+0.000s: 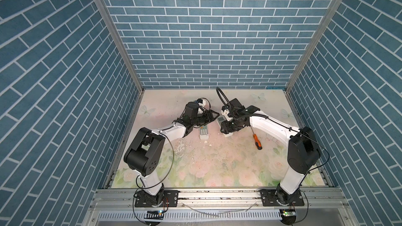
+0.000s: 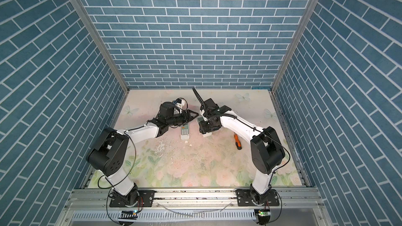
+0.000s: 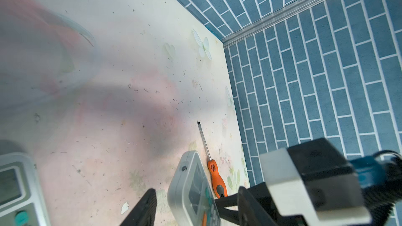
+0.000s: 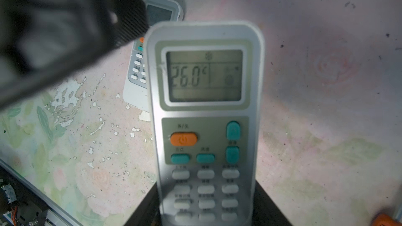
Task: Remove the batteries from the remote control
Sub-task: 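Grasp the held remote's top end with the left gripper beside the right gripper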
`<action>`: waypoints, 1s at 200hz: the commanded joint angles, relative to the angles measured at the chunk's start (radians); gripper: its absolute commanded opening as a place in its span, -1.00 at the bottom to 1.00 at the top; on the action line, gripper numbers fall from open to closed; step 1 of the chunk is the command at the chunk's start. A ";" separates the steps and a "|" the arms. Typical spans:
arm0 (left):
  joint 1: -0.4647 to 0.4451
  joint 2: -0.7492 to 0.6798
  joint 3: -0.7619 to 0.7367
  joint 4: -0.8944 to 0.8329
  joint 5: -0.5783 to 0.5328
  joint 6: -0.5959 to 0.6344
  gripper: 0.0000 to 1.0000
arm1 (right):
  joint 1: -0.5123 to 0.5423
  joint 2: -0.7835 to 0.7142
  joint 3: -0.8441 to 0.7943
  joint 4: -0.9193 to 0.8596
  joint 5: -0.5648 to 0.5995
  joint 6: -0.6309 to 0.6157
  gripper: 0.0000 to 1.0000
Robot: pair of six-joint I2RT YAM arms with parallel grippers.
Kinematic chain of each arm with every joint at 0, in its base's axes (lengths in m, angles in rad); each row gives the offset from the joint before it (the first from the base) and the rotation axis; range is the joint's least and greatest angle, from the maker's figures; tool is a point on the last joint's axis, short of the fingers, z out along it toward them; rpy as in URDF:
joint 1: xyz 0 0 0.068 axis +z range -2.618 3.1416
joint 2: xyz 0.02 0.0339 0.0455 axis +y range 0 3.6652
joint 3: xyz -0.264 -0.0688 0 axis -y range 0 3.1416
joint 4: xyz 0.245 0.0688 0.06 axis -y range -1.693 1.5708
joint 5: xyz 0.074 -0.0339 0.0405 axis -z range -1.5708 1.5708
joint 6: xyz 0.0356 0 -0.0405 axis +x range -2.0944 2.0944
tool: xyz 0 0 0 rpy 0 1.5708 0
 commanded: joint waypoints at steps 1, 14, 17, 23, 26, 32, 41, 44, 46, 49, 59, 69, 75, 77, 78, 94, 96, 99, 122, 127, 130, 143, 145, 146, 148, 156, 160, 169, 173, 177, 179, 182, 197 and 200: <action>-0.022 0.031 0.033 0.044 0.014 -0.018 0.17 | 0.002 -0.037 0.065 -0.017 -0.025 -0.029 -0.46; -0.028 0.044 0.042 0.054 0.014 -0.027 0.12 | 0.002 -0.041 0.066 -0.015 -0.027 -0.029 -0.47; -0.030 0.048 0.043 0.055 0.014 -0.028 0.11 | 0.002 -0.043 0.066 -0.015 -0.026 -0.029 -0.47; -0.030 0.053 0.047 0.062 0.016 -0.035 0.10 | 0.001 -0.044 0.067 -0.015 -0.027 -0.027 -0.47; -0.031 0.055 0.048 0.067 0.018 -0.039 0.09 | 0.003 -0.045 0.066 -0.015 -0.027 -0.027 -0.47; -0.031 0.060 0.049 0.076 0.020 -0.044 0.06 | 0.002 -0.046 0.069 -0.016 -0.026 -0.027 -0.48; -0.033 0.065 0.053 0.086 0.020 -0.050 0.03 | 0.002 -0.046 0.070 -0.017 -0.028 -0.027 -0.48; -0.033 0.067 0.054 0.088 0.020 -0.050 0.02 | 0.001 -0.046 0.070 -0.016 -0.028 -0.027 -0.48; -0.033 0.067 0.055 0.090 0.021 -0.050 0.01 | 0.001 -0.046 0.070 -0.016 -0.028 -0.027 -0.48; -0.033 0.069 0.057 0.091 0.021 -0.052 -0.01 | 0.002 -0.044 0.070 -0.016 -0.027 -0.027 -0.49; -0.034 0.071 0.061 0.097 0.023 -0.055 -0.06 | 0.002 -0.045 0.071 -0.018 -0.026 -0.027 -0.49; -0.035 0.072 0.063 0.102 0.025 -0.060 -0.11 | 0.001 -0.044 0.072 -0.018 -0.025 -0.027 -0.49; -0.036 0.073 0.064 0.105 0.026 -0.060 -0.14 | 0.001 -0.043 0.072 -0.018 -0.023 -0.027 -0.49; -0.036 0.073 0.064 0.106 0.025 -0.061 -0.16 | 0.002 -0.043 0.072 -0.018 -0.024 -0.027 -0.49; -0.035 0.073 0.064 0.107 0.025 -0.061 -0.16 | 0.002 -0.042 0.071 -0.017 -0.023 -0.027 -0.49; -0.037 0.075 0.063 0.115 0.026 -0.068 -0.24 | 0.002 -0.044 0.071 -0.013 -0.020 -0.027 -0.50; -0.037 0.075 0.063 0.116 0.027 -0.068 -0.25 | 0.001 -0.044 0.071 -0.012 -0.018 -0.027 -0.51; -0.037 0.075 0.061 0.119 0.027 -0.069 -0.26 | 0.002 -0.045 0.071 -0.012 -0.016 -0.027 -0.51; -0.038 0.080 0.058 0.128 0.031 -0.076 -0.32 | 0.002 -0.043 0.073 -0.007 -0.014 -0.027 -0.52; -0.037 0.082 0.058 0.130 0.030 -0.078 -0.33 | 0.002 -0.042 0.075 -0.006 -0.015 -0.029 -0.52; -0.039 0.083 0.058 0.132 0.030 -0.078 -0.33 | 0.002 -0.042 0.074 -0.006 -0.014 -0.029 -0.52; -0.039 0.085 0.058 0.133 0.032 -0.080 -0.35 | 0.002 -0.041 0.078 -0.006 -0.013 -0.030 -0.53; -0.038 0.086 0.058 0.133 0.031 -0.080 -0.35 | 0.002 -0.041 0.079 -0.005 -0.012 -0.030 -0.53; -0.038 0.086 0.059 0.133 0.032 -0.080 -0.35 | 0.002 -0.041 0.079 -0.005 -0.012 -0.030 -0.53; -0.038 0.087 0.059 0.133 0.032 -0.080 -0.36 | 0.002 -0.041 0.080 -0.005 -0.013 -0.031 -0.54; -0.040 0.089 0.059 0.135 0.031 -0.082 -0.36 | 0.002 -0.040 0.083 -0.007 -0.013 -0.033 -0.54; -0.041 0.090 0.059 0.136 0.031 -0.082 -0.37 | 0.002 -0.040 0.084 -0.009 -0.012 -0.033 -0.54; -0.041 0.093 0.061 0.137 0.031 -0.084 -0.38 | 0.002 -0.038 0.087 -0.010 -0.013 -0.037 -0.55; -0.041 0.093 0.061 0.139 0.032 -0.085 -0.39 | 0.002 -0.037 0.089 -0.012 -0.013 -0.037 -0.55; -0.042 0.095 0.061 0.140 0.032 -0.085 -0.41 | 0.002 -0.037 0.089 -0.012 -0.012 -0.039 -0.55; -0.042 0.096 0.062 0.140 0.032 -0.084 -0.42 | 0.002 -0.037 0.090 -0.012 -0.013 -0.040 -0.55; -0.042 0.096 0.062 0.143 0.032 -0.086 -0.43 | 0.002 -0.036 0.090 -0.012 -0.013 -0.041 -0.55; -0.042 0.102 0.063 0.154 0.033 -0.095 -0.54 | 0.002 -0.032 0.095 -0.015 -0.009 -0.044 -0.56; -0.043 0.103 0.063 0.157 0.033 -0.097 -0.55 | 0.002 -0.032 0.097 -0.015 -0.011 -0.044 -0.56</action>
